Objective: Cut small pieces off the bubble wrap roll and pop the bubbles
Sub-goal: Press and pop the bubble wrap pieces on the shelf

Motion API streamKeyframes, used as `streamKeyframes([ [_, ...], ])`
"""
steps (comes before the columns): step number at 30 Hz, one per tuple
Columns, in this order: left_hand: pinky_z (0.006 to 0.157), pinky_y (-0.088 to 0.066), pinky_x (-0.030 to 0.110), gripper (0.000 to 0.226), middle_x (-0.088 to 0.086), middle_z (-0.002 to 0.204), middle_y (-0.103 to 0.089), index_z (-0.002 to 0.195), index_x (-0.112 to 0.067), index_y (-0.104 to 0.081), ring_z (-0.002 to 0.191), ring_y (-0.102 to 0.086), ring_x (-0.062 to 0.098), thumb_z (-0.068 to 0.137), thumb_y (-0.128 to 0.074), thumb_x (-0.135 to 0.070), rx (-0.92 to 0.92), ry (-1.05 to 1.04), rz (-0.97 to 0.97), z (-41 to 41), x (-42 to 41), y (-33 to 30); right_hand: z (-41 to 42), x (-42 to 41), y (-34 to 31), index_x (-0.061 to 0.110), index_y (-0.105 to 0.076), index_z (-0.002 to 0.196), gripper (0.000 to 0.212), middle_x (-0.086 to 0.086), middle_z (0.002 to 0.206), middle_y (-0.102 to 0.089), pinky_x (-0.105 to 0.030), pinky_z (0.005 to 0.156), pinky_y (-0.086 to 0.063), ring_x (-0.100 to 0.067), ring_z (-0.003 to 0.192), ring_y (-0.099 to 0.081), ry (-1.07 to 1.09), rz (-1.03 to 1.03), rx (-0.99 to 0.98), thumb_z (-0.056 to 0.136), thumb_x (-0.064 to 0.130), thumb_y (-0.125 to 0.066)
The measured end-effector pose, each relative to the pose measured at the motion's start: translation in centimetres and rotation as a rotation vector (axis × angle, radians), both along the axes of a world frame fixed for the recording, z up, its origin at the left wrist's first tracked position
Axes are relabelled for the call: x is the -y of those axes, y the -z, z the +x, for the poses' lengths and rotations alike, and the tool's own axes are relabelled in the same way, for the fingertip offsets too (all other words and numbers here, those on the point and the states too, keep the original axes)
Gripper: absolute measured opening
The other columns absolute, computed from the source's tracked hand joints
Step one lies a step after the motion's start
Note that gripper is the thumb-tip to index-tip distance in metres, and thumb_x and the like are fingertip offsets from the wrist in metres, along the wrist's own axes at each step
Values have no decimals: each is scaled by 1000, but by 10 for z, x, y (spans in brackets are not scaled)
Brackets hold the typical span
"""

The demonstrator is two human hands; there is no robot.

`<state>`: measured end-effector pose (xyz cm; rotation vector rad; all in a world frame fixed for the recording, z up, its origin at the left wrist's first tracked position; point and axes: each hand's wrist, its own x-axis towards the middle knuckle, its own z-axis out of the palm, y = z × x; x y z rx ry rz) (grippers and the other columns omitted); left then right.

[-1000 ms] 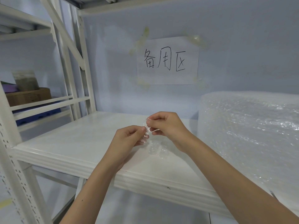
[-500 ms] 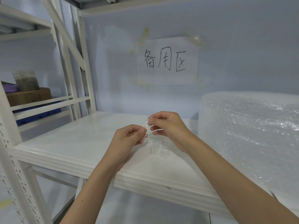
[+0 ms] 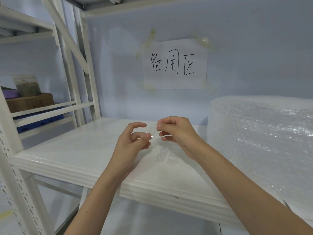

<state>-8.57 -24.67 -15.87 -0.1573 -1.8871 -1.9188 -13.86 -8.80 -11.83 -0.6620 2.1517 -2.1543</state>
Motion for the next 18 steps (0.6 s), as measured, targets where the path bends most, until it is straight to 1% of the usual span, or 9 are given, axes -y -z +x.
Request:
streamKeyframes([
  [3, 76, -58, 28, 13, 9, 90, -76, 101, -16, -66, 73, -66, 19, 92, -62, -6, -16, -18, 25, 2, -1, -2, -1, 0, 0, 5, -71, 96, 10, -5, 81, -69, -24, 66, -57, -14, 67, -65, 13, -10, 6, 87, 9, -68],
  [6, 79, -59, 31, 10, 9, 94, -77, 99, -12, -67, 75, -68, 20, 92, -62, -6, -15, -11, 45, 3, -2, -3, -2, 1, 0, 3, -71, 97, 12, -6, 80, -69, -23, 65, -57, -14, 67, -64, 18, -19, 8, 87, 8, -68],
  [9, 81, -59, 32, 11, 9, 98, -77, 99, -12, -68, 76, -70, 20, 93, -61, -6, -26, -11, 74, 4, -2, -3, -3, 1, 1, 0, -70, 97, 13, -8, 80, -69, -23, 67, -58, -16, 67, -64, 23, -35, 15, 86, 7, -68],
  [12, 80, -59, 31, 13, 8, 99, -76, 96, -12, -70, 77, -69, 19, 93, -60, -4, -34, -20, 76, 3, -2, -3, -4, 0, 1, -3, -69, 97, 14, -11, 80, -68, -25, 70, -59, -18, 67, -64, 13, -71, 21, 85, 5, -69],
  [15, 80, -59, 30, 13, 10, 99, -75, 93, -10, -71, 76, -69, 19, 93, -61, -2, -36, -27, 57, 3, -2, -3, -5, 0, 1, -7, -69, 97, 17, -11, 79, -67, -24, 70, -58, -19, 68, -63, 1, -91, 19, 84, 3, -69],
  [18, 79, -59, 29, 11, 10, 96, -76, 94, -8, -70, 74, -68, 18, 92, -61, -2, -28, -39, 67, 2, -2, -2, -4, 0, 2, -5, -70, 96, 15, -11, 80, -67, -24, 69, -57, -19, 68, -63, -8, -98, 19, 84, 4, -69],
])
